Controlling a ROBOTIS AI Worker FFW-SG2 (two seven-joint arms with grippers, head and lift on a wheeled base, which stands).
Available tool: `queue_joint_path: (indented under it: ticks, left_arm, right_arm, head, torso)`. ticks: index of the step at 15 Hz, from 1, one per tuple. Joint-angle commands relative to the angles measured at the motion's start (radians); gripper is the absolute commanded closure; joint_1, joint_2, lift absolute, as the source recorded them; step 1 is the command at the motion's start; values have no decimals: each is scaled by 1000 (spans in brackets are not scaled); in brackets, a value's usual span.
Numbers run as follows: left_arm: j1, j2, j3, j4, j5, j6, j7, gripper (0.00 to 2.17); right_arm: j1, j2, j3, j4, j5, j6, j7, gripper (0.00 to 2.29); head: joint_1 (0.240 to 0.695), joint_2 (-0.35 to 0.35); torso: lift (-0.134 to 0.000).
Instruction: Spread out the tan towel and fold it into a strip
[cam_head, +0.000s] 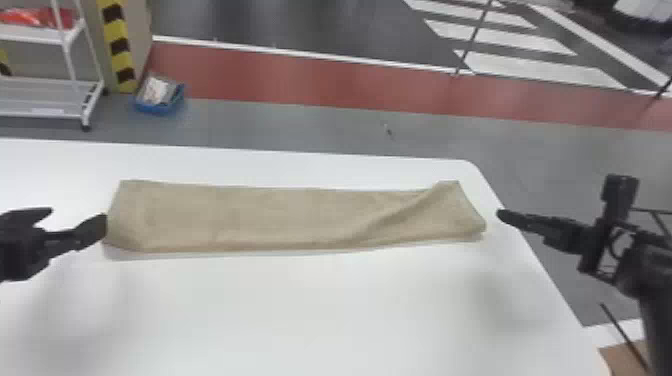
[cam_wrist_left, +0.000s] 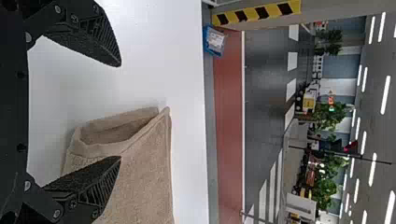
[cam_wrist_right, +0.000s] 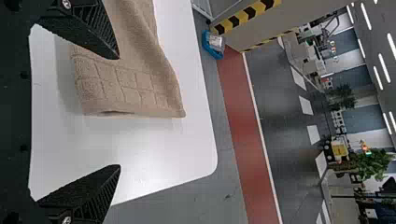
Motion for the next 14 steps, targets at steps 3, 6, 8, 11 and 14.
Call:
queue_joint_path:
  ticks: [3,6,8,11,14]
  left_arm:
    - [3,4,1,3,-7,20,-10,218]
    - [5,5,-2,11,-21,17,-25,299]
    - [6,5,-4,13,-22,17,-36,302]
    - [11,7,-11,10,-22,17,-44,302]
    - [11,7,-19,10,-33,14,-50,599]
  right_arm:
    - [15,16,82,3,97,-85,-20,100]
    - [12,33,112,27,106,-135,-29,225]
    - [-8,39,131,53,135,-138,-37,289]
    - [-28,39,145,101,147,-144,-51,289]
    - [-39,38,141,123,149,-144,-26,809]
  head:
    - [695,-278]
    - [695,-261]
    - [695,-254]
    - [695,-245]
    - [695,-250]
  torso:
    - [-124]
    - [-124]
    - [-124]
    - [-124]
    - [-124]
